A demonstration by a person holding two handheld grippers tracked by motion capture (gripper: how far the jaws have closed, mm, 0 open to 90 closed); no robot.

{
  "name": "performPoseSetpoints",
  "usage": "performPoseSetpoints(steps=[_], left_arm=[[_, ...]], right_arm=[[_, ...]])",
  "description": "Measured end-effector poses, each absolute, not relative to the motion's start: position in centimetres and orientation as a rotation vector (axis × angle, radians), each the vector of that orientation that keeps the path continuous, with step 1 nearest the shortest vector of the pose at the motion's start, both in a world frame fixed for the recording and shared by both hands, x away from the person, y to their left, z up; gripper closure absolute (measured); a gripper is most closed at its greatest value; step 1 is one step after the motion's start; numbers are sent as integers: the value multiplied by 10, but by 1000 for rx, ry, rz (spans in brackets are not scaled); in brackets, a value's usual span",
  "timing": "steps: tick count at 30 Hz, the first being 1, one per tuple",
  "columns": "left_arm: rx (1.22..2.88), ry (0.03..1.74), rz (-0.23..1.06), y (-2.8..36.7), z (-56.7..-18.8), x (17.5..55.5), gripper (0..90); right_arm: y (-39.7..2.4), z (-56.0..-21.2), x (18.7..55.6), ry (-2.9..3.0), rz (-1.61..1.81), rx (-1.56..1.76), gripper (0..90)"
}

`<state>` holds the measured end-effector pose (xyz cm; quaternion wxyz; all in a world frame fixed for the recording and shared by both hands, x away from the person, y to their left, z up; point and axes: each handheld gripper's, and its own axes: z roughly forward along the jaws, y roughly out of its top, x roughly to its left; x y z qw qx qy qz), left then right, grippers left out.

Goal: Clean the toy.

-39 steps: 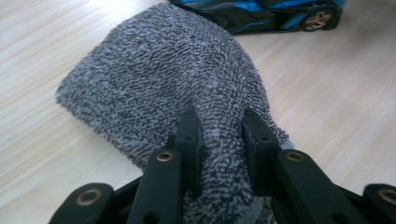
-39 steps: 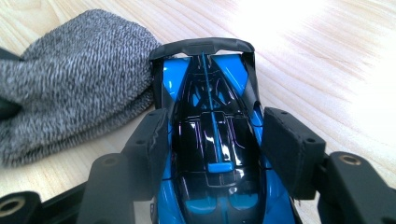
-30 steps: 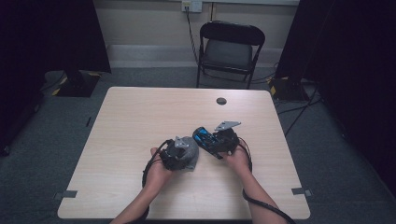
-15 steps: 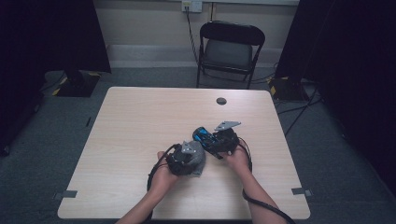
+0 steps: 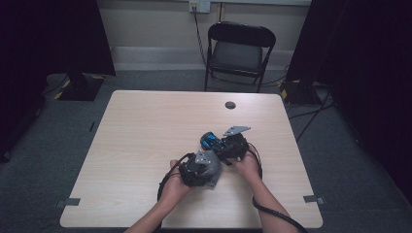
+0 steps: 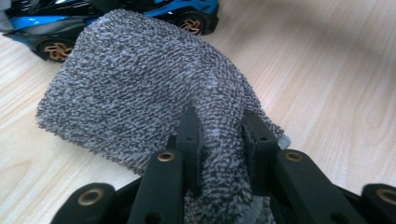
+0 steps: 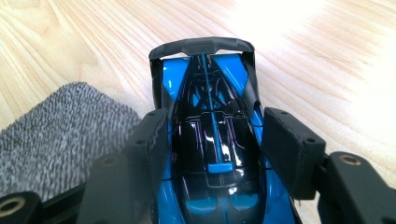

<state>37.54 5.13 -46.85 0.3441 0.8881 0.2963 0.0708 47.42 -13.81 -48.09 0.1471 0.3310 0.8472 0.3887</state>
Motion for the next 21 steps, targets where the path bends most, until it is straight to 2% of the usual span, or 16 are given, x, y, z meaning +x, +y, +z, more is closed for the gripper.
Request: performPoseSetpoints(steps=[21], left_arm=[[2316,680,122,35,-467,364,722]], right_arm=[[-138,-480,475,2446,1112,953,414]])
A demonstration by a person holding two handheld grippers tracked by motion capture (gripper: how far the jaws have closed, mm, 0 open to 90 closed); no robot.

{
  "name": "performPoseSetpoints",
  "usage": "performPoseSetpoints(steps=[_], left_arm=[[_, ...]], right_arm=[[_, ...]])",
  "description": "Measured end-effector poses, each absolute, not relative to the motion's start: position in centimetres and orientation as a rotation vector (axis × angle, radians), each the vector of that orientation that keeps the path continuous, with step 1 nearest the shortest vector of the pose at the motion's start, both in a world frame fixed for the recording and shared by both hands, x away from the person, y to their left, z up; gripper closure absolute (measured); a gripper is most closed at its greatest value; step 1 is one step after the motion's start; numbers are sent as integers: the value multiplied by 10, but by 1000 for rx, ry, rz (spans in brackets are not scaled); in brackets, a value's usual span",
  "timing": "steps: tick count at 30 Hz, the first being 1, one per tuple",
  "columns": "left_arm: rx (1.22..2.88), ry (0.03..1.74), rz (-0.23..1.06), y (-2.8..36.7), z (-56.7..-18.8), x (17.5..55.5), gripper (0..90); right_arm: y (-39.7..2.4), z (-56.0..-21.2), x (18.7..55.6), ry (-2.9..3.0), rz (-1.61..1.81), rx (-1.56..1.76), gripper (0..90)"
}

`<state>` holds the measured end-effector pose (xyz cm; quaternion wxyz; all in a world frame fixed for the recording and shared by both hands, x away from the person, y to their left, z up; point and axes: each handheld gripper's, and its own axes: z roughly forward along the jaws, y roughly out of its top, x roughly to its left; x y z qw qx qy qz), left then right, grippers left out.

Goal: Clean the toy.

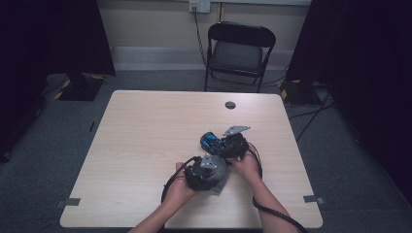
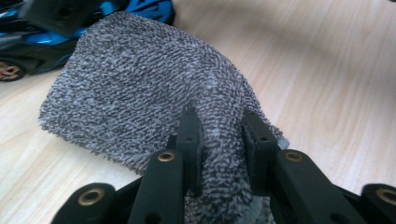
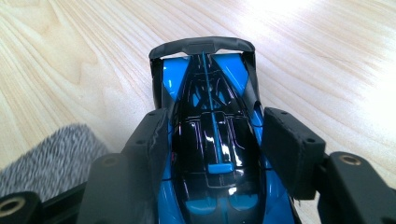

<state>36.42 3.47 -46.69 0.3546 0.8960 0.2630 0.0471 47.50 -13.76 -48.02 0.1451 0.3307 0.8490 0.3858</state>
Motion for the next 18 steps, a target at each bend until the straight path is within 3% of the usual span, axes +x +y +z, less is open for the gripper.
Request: performPoseSetpoints(steps=[18], left_arm=[[2337,563,56,23,-463,355,722]], right_arm=[[-138,-480,475,2453,1110,945,414]])
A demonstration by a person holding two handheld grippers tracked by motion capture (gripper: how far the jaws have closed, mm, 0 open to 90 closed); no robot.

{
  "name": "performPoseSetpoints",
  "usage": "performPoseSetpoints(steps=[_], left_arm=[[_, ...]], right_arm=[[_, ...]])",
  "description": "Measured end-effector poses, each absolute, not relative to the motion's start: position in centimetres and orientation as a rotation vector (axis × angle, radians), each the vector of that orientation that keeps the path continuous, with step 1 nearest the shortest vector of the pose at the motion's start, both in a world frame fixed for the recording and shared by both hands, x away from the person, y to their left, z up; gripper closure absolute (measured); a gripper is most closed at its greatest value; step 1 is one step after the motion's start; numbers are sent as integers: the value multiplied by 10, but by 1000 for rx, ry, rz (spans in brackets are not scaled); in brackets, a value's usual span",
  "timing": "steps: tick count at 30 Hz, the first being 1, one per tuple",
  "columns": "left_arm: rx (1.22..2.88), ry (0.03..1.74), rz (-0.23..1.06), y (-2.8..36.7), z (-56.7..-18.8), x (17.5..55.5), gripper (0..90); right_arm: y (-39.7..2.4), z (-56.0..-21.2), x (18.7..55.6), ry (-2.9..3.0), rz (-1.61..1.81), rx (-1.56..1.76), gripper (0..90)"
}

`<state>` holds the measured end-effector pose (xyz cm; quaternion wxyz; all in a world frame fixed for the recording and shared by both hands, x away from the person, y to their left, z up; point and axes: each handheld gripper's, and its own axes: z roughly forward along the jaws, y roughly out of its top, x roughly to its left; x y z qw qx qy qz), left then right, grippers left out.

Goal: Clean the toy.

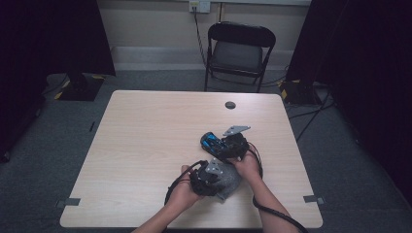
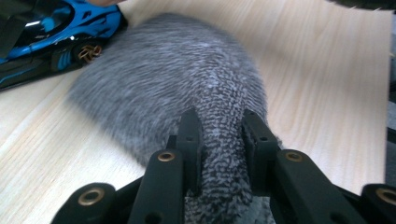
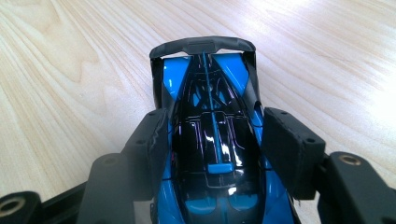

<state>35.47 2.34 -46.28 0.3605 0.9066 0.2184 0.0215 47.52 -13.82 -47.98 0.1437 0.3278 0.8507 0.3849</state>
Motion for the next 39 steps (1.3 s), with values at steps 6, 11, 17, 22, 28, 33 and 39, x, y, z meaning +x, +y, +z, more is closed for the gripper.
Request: performPoseSetpoints(steps=[6,11,17,22,28,33,39], left_arm=[[2333,530,54,24,-456,353,722],[2307,549,42,30,-451,352,721],[2302,572,82,48,-443,348,721],[2271,626,123,70,-438,347,720],[2252,707,177,91,-437,352,718],[2255,779,222,104,-443,359,719],[2257,849,288,112,-448,366,718]], right_arm=[[-138,-480,475,2453,1110,945,414],[-139,-480,475,2455,1111,944,415],[-140,-480,474,2457,1107,939,415],[-140,-479,474,2460,1097,938,414],[-139,-479,473,2454,1101,934,413],[-141,-480,472,2454,1100,933,413],[-140,-479,472,2461,1088,930,413]])
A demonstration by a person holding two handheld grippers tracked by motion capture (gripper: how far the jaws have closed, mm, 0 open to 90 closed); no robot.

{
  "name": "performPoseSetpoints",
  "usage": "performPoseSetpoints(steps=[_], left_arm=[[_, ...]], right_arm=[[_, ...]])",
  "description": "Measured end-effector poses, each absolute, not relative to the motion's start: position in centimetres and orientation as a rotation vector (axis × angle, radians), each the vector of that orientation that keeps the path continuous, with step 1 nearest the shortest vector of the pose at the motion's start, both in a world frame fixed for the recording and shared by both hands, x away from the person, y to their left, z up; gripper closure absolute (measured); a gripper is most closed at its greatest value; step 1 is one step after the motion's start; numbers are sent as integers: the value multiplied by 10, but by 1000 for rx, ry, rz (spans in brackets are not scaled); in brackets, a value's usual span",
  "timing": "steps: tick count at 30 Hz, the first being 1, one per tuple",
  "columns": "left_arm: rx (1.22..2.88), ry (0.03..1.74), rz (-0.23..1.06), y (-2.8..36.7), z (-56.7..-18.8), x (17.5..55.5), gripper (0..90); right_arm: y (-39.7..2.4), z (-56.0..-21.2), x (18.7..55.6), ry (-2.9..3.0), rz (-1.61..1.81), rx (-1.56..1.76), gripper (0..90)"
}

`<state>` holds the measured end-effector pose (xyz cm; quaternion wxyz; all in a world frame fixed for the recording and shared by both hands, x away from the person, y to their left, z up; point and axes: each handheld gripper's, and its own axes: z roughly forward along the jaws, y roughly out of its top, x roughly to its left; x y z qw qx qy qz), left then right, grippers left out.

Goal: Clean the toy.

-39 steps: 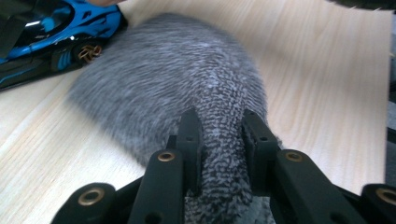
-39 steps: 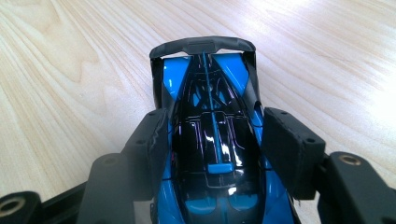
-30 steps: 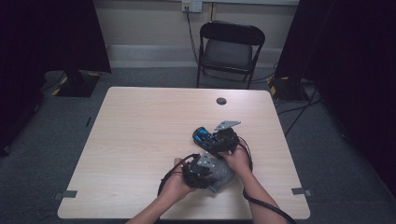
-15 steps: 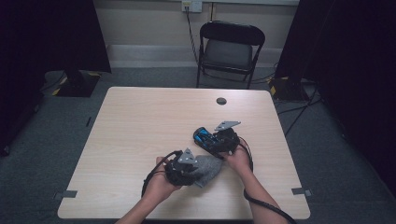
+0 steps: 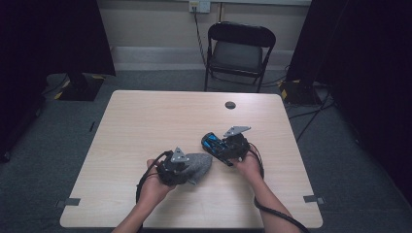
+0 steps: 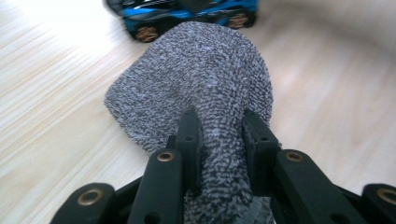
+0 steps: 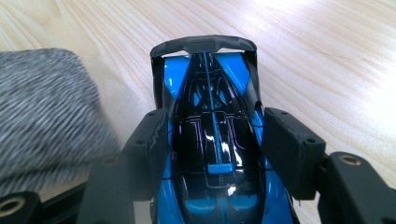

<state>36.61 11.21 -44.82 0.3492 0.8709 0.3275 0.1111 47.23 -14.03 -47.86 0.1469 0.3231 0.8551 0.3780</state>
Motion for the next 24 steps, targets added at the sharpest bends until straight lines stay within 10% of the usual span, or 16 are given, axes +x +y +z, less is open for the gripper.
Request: performPoseSetpoints(steps=[24], left_arm=[[2196,885,327,129,-438,365,390]], right_arm=[[-144,-477,470,2461,1069,912,331]])
